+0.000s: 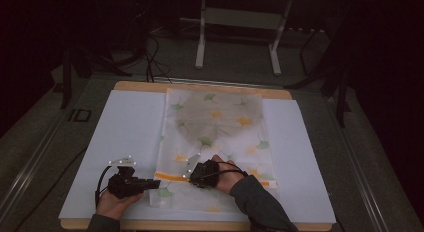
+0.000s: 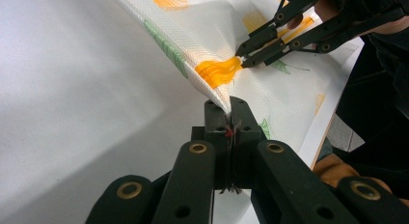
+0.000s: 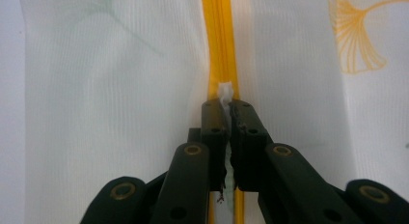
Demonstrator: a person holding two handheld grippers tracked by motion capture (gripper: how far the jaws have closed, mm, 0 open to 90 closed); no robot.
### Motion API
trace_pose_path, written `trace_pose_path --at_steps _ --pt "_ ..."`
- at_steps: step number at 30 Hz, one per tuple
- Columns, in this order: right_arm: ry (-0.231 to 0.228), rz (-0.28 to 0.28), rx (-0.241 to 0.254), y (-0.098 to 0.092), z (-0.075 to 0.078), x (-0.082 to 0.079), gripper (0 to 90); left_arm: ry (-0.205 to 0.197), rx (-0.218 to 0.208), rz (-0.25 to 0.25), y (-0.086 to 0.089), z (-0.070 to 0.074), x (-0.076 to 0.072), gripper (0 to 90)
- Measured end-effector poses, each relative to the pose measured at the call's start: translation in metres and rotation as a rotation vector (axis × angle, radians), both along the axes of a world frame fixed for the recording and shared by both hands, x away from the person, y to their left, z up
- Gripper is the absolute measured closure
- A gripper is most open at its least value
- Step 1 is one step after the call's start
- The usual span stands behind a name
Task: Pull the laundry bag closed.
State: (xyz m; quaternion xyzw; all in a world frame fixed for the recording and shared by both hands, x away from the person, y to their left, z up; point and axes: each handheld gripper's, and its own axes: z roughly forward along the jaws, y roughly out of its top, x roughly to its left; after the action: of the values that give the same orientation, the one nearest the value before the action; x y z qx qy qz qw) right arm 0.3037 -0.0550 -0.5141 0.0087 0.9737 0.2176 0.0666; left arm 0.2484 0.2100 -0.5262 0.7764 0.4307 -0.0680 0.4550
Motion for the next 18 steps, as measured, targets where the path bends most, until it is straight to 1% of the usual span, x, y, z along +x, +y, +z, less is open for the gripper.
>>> trace_pose_path --at_steps 18 --pt "-0.008 -0.014 -0.02 -0.012 0.001 -0.001 85.4 0.002 -0.006 0.005 0.001 -0.001 -0.001 88.7"
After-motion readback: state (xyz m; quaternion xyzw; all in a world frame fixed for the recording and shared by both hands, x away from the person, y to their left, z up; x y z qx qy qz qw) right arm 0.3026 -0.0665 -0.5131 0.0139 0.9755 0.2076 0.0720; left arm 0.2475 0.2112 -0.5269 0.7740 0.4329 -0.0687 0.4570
